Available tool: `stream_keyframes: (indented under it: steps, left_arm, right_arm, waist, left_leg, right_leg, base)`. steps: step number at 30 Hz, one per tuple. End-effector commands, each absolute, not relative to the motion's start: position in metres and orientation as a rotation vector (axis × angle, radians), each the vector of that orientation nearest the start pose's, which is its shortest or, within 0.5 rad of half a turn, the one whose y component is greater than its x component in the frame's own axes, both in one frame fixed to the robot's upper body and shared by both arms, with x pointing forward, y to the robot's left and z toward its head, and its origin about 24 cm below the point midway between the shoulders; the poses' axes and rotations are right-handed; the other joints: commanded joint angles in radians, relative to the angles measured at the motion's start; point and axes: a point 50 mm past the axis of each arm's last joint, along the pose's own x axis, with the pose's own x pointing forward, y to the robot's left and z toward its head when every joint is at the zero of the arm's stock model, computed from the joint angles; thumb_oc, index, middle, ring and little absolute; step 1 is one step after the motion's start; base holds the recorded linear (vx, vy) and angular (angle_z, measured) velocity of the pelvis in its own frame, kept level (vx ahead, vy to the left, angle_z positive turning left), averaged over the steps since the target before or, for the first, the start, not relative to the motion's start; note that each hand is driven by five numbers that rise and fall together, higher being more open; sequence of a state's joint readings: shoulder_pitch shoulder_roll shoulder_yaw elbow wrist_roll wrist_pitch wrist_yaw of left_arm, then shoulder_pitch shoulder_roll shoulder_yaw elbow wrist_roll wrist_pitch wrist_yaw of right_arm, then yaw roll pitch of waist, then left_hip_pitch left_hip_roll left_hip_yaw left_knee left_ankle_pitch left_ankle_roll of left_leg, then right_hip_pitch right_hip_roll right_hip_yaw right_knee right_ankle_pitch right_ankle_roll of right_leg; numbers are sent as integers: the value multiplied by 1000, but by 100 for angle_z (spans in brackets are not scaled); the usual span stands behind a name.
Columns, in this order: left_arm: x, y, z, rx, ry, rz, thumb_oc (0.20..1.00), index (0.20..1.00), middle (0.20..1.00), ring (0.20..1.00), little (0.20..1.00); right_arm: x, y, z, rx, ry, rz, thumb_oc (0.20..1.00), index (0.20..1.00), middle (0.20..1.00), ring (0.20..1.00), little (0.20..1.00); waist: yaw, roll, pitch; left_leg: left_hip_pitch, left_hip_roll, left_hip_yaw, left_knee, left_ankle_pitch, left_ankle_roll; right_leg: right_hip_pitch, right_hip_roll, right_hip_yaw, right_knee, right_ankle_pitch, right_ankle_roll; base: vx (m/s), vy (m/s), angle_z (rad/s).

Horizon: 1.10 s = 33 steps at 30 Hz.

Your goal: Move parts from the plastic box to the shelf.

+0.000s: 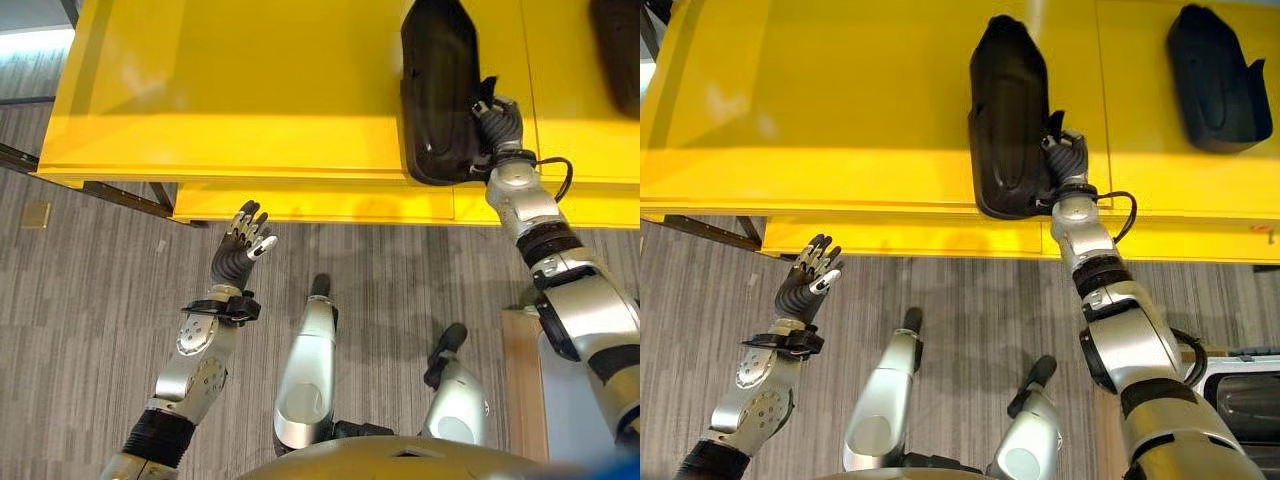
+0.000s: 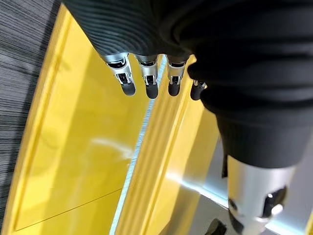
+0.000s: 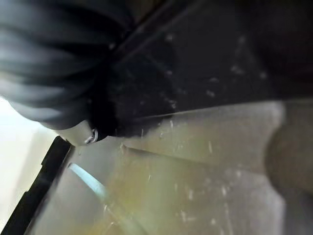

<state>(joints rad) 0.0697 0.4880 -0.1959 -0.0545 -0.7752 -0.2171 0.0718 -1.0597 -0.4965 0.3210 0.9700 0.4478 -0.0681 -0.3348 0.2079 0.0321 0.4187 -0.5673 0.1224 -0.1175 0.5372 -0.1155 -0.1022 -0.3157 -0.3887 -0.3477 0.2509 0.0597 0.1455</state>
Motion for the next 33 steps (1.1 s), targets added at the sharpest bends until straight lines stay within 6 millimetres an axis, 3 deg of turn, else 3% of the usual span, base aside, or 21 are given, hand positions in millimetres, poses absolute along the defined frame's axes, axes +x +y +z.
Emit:
stream_keyframes:
  steps: [1,2,6,15,27,33]
  left_arm:
    - [231,198,69,-335,-128,-95,1000,1000,1000,1000,1000]
    - [231,197,69,-340,-129,-99,1000,1000,1000,1000,1000]
    - [232,195,69,-343,-130,-111,1000,1000,1000,1000,1000]
    - [233,193,71,-338,-130,-133,1000,1000,1000,1000,1000]
    - [235,193,73,-341,-140,-133,1000,1000,1000,1000,1000]
    - [237,189,75,-340,-145,-154,1000,1000,1000,1000,1000]
  right_arm:
    - [408,-222,228,-164,-304,-344,200,200,200,200,200]
    - [408,-228,228,-160,-294,-359,200,200,200,200,200]
    - [409,-243,240,-193,-288,-409,200,200,200,200,200]
    - [405,-270,287,-187,-332,-519,200,200,200,200,200]
    - [398,-288,309,-108,-349,-593,200,200,200,200,200]
    - [400,-279,317,-86,-368,-574,200,200,200,200,200]
  waist:
    - [11,-8,-38]
    - [9,-7,-32]
    - [11,-1,-18]
    - [20,-4,-14]
    - [50,-6,-8]
    - [62,-4,-4]
  left_leg:
    - [78,23,55,-99,37,4]
    - [70,23,47,-82,9,0]
    - [55,22,41,-73,5,3]
    - [34,15,37,-72,5,7]
    - [-5,2,20,-55,-4,17]
    - [-26,-3,15,-48,-7,21]
  right_leg:
    - [8,-22,43,219,-139,11]
    - [2,-21,50,235,-165,16]
    - [-17,-24,51,253,-171,13]
    - [-33,-21,52,252,-174,13]
    - [-58,-17,41,261,-171,20]
    - [-68,-15,35,264,-173,22]
  base:
    - [0,0,0]
    - [30,-36,-6]
    - [12,-11,0]
    - [0,0,0]
    - [6,-4,2]
    - [4,1,1]
